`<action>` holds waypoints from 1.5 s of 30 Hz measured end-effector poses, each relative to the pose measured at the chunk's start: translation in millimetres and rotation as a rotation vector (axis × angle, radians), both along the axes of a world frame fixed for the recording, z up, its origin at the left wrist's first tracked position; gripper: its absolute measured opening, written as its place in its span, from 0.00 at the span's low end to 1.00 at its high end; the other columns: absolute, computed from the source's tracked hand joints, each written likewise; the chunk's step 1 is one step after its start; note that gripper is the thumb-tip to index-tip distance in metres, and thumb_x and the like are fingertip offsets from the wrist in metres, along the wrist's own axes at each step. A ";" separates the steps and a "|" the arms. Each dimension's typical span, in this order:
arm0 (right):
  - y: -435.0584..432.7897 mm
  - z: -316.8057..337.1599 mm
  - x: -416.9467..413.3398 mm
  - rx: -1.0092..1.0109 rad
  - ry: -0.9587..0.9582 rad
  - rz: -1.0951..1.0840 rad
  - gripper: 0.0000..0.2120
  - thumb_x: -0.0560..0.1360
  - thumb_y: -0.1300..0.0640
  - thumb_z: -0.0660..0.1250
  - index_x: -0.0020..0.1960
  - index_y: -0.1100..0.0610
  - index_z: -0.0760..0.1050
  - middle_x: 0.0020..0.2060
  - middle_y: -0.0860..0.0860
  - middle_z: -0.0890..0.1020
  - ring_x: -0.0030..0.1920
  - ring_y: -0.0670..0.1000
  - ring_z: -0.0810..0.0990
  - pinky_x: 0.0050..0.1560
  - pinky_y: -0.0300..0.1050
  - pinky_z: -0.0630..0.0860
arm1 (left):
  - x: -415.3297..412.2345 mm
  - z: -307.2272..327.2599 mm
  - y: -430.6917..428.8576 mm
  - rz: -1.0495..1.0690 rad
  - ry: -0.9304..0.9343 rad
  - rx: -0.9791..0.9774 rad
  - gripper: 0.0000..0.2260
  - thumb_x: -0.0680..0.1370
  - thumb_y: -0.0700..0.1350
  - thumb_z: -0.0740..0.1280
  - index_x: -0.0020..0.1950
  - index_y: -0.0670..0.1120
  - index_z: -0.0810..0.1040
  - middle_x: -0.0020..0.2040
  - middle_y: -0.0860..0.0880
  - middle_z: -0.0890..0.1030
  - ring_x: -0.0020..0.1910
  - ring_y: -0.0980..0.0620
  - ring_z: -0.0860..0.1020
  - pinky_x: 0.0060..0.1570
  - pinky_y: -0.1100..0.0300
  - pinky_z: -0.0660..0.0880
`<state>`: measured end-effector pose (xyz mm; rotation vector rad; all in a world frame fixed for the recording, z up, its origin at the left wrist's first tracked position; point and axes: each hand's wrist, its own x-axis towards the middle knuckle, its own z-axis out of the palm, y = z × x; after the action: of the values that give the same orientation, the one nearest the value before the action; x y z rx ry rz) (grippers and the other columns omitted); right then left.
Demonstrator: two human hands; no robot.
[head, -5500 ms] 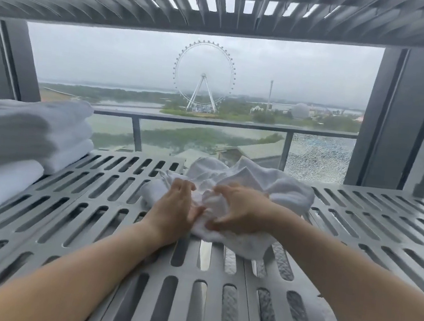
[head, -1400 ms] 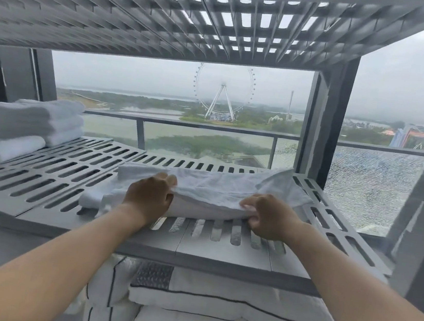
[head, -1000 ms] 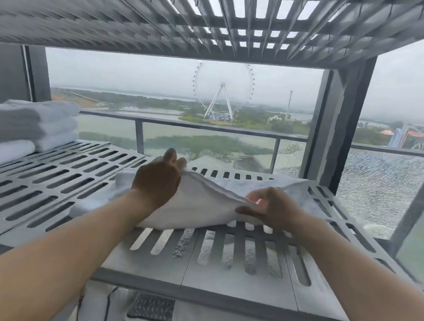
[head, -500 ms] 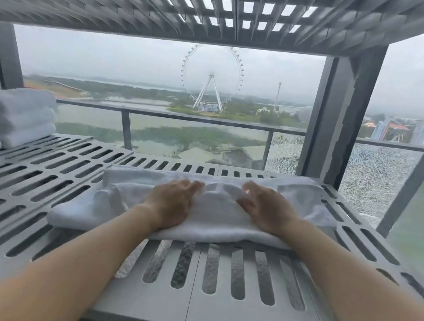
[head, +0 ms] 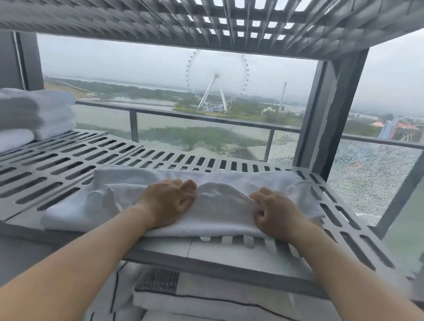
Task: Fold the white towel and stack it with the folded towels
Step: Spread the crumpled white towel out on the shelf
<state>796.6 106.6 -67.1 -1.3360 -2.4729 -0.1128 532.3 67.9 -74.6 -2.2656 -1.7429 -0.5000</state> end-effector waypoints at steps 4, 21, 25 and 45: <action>-33.1 -0.5 0.6 0.040 0.113 -0.049 0.18 0.71 0.62 0.58 0.60 0.57 0.68 0.53 0.56 0.79 0.53 0.58 0.77 0.46 0.45 0.70 | 0.3 1.2 -28.1 -0.020 -0.023 -0.001 0.12 0.80 0.54 0.53 0.60 0.52 0.67 0.59 0.47 0.77 0.56 0.46 0.76 0.50 0.53 0.73; -95.5 43.3 -21.6 0.562 -0.167 -0.467 0.09 0.69 0.70 0.60 0.45 0.60 0.75 0.51 0.57 0.71 0.52 0.58 0.69 0.48 0.52 0.67 | -15.1 31.4 -69.9 0.022 0.009 0.371 0.18 0.76 0.34 0.57 0.64 0.47 0.67 0.56 0.47 0.78 0.45 0.41 0.79 0.36 0.54 0.68; -67.5 53.2 -26.6 0.523 -0.162 -0.476 0.09 0.74 0.67 0.60 0.50 0.58 0.75 0.49 0.56 0.74 0.49 0.57 0.73 0.42 0.48 0.72 | -25.9 42.1 -45.4 0.072 0.057 0.333 0.14 0.78 0.38 0.58 0.62 0.48 0.66 0.52 0.48 0.80 0.45 0.43 0.80 0.37 0.51 0.73; 164.2 28.1 -78.0 -0.083 0.187 -0.023 0.25 0.77 0.47 0.57 0.71 0.54 0.58 0.67 0.54 0.71 0.66 0.55 0.69 0.63 0.46 0.64 | -27.4 26.0 154.1 0.061 -0.276 -0.149 0.23 0.80 0.51 0.55 0.74 0.51 0.56 0.73 0.48 0.65 0.69 0.49 0.66 0.66 0.55 0.62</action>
<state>718.6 270.8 -39.0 -1.3428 -2.3284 0.1058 505.0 222.0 -48.6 -2.3251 -2.0354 -0.7223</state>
